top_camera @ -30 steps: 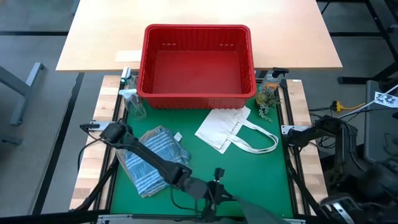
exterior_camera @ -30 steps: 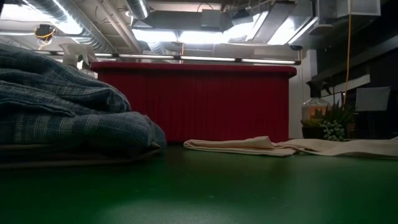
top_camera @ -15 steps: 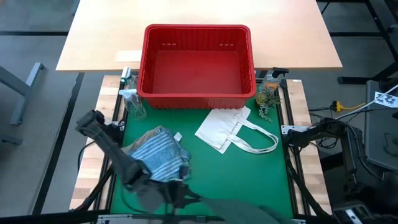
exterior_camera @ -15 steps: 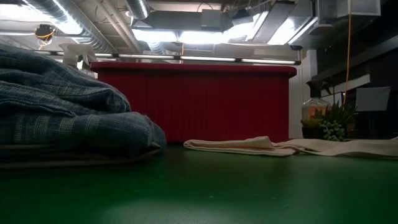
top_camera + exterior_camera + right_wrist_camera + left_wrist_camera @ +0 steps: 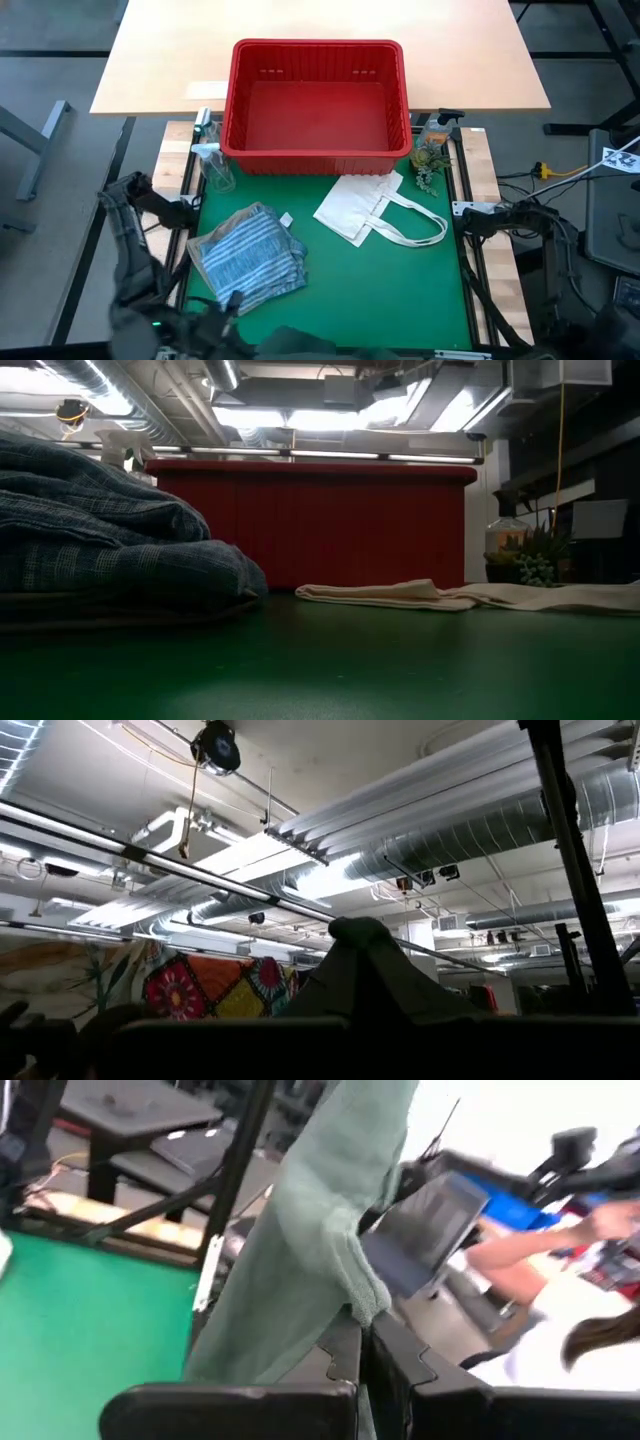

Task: Fold Laundry from Bin
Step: Remove the green polo shirt from the red bin

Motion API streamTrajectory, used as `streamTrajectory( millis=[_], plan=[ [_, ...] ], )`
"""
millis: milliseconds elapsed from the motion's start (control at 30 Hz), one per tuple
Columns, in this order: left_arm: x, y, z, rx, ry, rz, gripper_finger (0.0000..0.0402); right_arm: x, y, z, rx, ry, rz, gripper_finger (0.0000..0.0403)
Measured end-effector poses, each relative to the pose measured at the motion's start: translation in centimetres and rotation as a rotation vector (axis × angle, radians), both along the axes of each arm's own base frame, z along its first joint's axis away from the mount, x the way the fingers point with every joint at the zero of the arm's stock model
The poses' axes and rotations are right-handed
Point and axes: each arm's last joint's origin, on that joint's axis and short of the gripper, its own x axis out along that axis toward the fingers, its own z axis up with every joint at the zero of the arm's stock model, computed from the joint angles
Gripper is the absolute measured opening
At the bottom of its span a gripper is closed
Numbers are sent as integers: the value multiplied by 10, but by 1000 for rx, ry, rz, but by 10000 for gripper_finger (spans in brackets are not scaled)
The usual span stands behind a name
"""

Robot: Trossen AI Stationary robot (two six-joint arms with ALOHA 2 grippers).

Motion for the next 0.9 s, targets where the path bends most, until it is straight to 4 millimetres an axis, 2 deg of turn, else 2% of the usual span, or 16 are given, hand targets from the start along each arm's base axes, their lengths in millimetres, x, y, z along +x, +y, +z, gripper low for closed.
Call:
streamTrajectory(
  millis=[233, 333, 567, 767, 900],
  plan=[
    [-38, -9, 34, -38, -79, 33, 0, 2, 5, -4, 19, 17, 27, 7],
    [-52, -13, 41, -45, -95, 47, 0, 2, 5, -4, 22, 19, 34, 7],
    [-70, -19, 40, -35, -100, 84, 0, 3, 5, -5, 21, 43, 5, 7],
    [-73, -18, 30, 74, -74, 136, 0, 7, 4, -10, -10, 161, -172, 7],
    [-65, -13, 19, 127, -44, 207, 0, 11, 0, -13, -28, 276, -350, 7]
  ],
)
